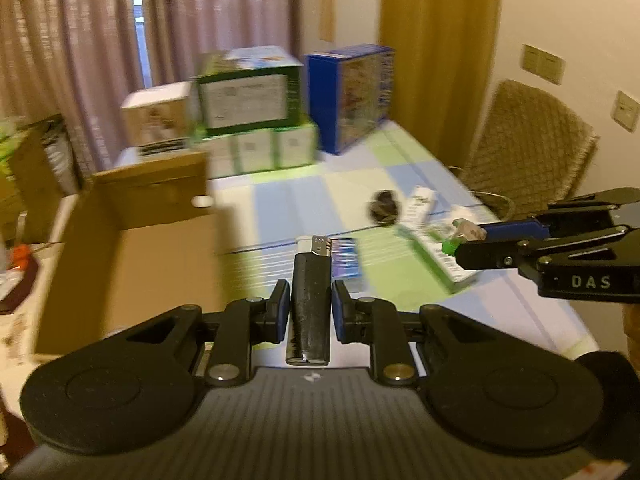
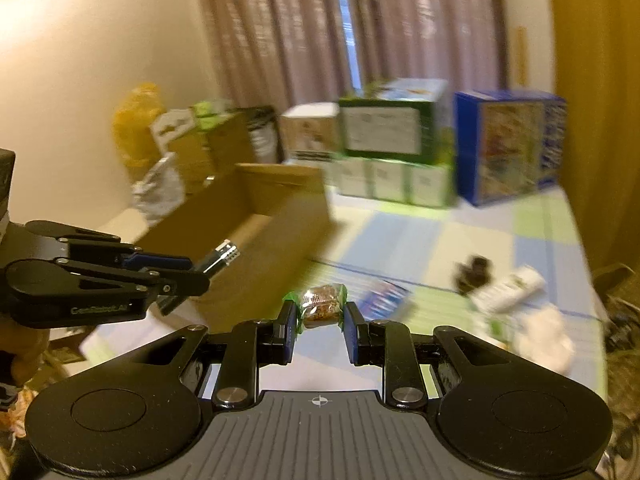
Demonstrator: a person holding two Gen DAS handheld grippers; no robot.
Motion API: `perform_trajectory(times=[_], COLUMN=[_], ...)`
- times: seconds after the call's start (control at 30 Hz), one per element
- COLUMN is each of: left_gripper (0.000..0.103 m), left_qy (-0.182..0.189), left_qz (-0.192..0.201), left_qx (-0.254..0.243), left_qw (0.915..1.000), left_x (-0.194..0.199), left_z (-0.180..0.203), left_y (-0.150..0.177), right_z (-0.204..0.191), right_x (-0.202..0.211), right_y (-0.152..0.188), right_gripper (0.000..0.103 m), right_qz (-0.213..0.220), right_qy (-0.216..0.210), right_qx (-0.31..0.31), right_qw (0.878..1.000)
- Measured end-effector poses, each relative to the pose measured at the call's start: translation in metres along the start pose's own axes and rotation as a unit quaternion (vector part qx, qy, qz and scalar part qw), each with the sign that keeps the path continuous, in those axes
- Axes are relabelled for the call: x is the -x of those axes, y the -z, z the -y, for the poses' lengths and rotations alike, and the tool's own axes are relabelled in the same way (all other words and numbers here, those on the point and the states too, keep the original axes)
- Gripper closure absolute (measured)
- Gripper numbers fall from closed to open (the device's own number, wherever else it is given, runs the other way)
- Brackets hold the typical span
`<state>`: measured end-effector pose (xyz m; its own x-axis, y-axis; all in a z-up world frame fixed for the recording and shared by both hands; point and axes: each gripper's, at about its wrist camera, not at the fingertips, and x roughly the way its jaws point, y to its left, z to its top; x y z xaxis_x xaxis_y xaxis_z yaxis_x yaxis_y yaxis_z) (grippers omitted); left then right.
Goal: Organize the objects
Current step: 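Carry lighter in left tool and candy packet in right tool over cardboard box, then open left tool dropping lighter into box while right tool releases candy packet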
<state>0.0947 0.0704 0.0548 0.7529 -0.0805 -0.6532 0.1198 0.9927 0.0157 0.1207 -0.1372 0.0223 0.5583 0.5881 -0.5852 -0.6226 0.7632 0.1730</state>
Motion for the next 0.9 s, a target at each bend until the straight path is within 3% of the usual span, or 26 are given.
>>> perform_trajectory(times=[0.43,0.67,0.9], left_gripper=[0.085,0.085,0.085], left_qy=[-0.077,-0.09,-0.083], left_qz=[0.0,-0.011,-0.016], left_qx=[0.031,0.035,0.039], left_qw=[0.9966,0.9953,0.9956], left_x=[0.021,-0.006,-0.031], left_z=[-0.127,-0.166,-0.18], left_y=[0.001,-0.003,-0.002], right_z=[-0.101,-0.108,-0.105], right_x=[-0.098,-0.158,-0.189], right_y=[-0.057,-0.074,-0.074], right_gripper=[0.081,0.081,0.081], right_qz=[-0.008,-0.029,-0.047], right_qy=[-0.056,-0.052,-0.055], right_qx=[0.083,0.087,0.081], right_qw=[0.995,0.994,0.994])
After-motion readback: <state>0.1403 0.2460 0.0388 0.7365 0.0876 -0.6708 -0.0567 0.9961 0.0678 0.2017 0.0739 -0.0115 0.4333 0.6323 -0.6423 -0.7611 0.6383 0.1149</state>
